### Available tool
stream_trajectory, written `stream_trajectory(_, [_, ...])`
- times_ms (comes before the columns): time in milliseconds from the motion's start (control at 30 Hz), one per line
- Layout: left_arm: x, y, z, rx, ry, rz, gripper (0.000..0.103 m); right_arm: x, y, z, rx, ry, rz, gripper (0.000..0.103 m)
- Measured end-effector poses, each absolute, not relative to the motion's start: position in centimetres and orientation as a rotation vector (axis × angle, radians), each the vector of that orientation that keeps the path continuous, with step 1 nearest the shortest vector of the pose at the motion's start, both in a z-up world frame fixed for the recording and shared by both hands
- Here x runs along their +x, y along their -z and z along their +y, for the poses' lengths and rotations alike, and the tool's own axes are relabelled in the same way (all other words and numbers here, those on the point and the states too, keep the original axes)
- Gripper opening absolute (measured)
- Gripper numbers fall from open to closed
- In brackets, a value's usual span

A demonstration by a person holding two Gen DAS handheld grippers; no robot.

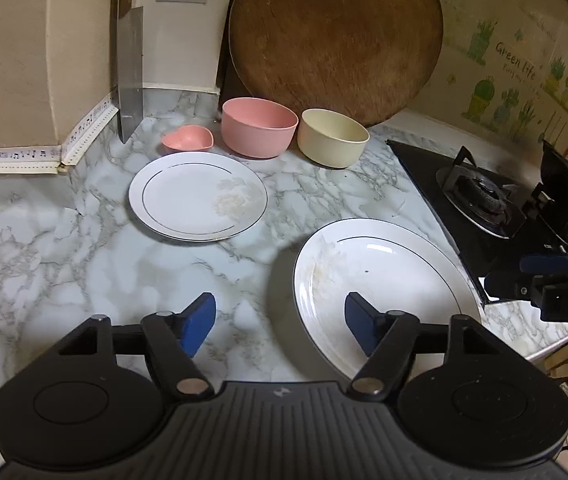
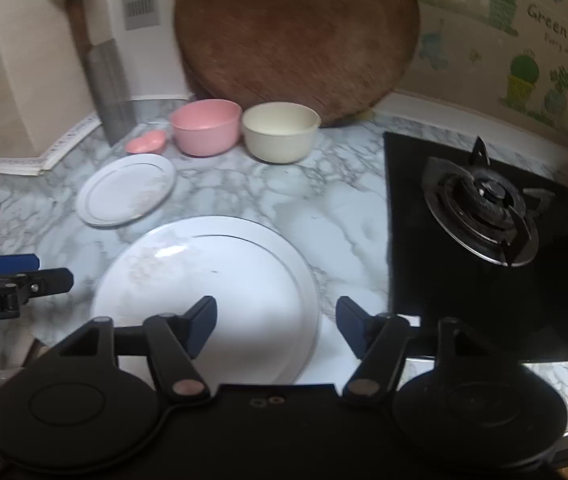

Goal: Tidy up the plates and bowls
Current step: 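Move both grippers to the small white plate and close on its rim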

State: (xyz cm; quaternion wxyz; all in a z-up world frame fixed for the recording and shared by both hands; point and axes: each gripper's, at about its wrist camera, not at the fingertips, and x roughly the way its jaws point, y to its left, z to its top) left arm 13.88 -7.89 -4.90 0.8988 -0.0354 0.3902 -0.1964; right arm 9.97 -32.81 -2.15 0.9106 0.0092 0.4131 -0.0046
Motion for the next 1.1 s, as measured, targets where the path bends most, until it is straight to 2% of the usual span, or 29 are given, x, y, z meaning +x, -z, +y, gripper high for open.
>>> stream_trajectory(33, [13.9, 4.7, -7.5, -0.077, 0.407, 0.810, 0.071, 9.8, 1.8, -32.3, 0.016, 0.004, 0.846, 0.080])
stream_trajectory(133, [13.7, 4.2, -6.2, -0.087, 0.398, 0.795, 0.079, 9.6, 0.5, -30.7, 0.021, -0.018, 0.822, 0.092])
stream_trajectory(233, [13.9, 3.7, -5.0, -0.104, 0.397, 0.780, 0.079, 10.0, -0.4, -29.6, 0.045, -0.024, 0.814, 0.102])
stream_trajectory(400, [15.1, 3.2, -3.7, -0.117, 0.363, 0.764, 0.079, 12.2, -0.9, -28.6, 0.114, -0.071, 0.848, 0.103])
stream_trajectory(567, [17.6, 3.5, -3.0, -0.113, 0.290, 0.774, 0.079, 15.8, -0.6, -26.7, 0.058, -0.121, 0.845, 0.103])
stream_trajectory(1100, [27.7, 6.2, -2.9, -0.125, 0.113, 0.850, 0.079, 30.0, 4.1, -26.6, 0.153, -0.165, 0.968, 0.102])
